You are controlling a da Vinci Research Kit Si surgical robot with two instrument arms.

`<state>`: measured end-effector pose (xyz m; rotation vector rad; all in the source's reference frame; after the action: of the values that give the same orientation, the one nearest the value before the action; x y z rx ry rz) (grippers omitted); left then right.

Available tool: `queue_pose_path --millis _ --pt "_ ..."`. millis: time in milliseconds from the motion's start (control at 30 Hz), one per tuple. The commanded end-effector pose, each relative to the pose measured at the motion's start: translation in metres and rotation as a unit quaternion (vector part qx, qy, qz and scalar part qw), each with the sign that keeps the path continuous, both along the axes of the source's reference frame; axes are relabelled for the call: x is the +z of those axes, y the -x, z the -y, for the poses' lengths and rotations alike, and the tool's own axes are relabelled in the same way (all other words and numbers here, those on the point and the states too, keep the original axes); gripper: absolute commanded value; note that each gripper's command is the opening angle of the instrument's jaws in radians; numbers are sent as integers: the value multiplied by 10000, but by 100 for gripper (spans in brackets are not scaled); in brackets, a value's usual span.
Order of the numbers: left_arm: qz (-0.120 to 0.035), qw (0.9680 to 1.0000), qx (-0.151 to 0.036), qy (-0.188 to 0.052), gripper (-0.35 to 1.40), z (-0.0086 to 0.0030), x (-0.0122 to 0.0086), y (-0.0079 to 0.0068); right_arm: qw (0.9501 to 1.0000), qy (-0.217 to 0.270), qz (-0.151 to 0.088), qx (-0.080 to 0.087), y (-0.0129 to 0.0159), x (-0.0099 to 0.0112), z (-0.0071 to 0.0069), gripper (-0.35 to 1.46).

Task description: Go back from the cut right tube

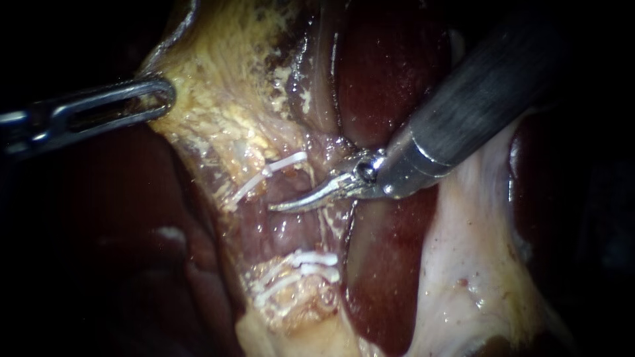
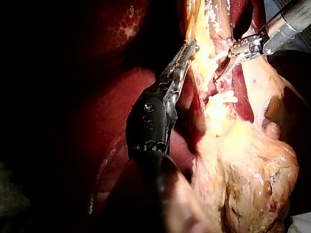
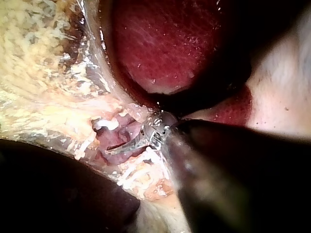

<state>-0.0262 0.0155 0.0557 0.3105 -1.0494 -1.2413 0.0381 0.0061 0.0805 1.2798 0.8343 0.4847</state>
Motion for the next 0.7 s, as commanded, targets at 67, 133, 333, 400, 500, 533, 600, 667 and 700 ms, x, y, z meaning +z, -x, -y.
queue_pose_path --millis 67,133,333,400,500,533,600,667,700 --pt "6 10000 5 3 -35 0 0 0 10000 10 8 -11 0 -1 0 -35" --pt "6 10000 5 3 -35 0 0 0 10000 18 18 -18 0 -1 1 -35" --pt "6 10000 4 4 -35 0 0 0 9998 110 115 100 1 -1 2 19" --pt "6 10000 4 4 -35 0 0 -1 9998 117 121 114 1 -2 3 46" --pt "6 10000 4 4 -35 0 -1 -1 9997 130 130 140 1 -3 5 72" --pt "6 10000 4 4 -35 1 -1 -1 9997 130 131 140 1 -4 6 74" --pt "6 10000 4 4 -35 1 -1 -1 9997 130 131 141 0 -6 7 79" --pt "6 10000 4 4 -35 1 -1 -1 9997 130 131 141 0 -8 8 79" --pt "6 10000 4 4 -35 1 -1 -1 9997 130 131 141 0 -8 8 81"
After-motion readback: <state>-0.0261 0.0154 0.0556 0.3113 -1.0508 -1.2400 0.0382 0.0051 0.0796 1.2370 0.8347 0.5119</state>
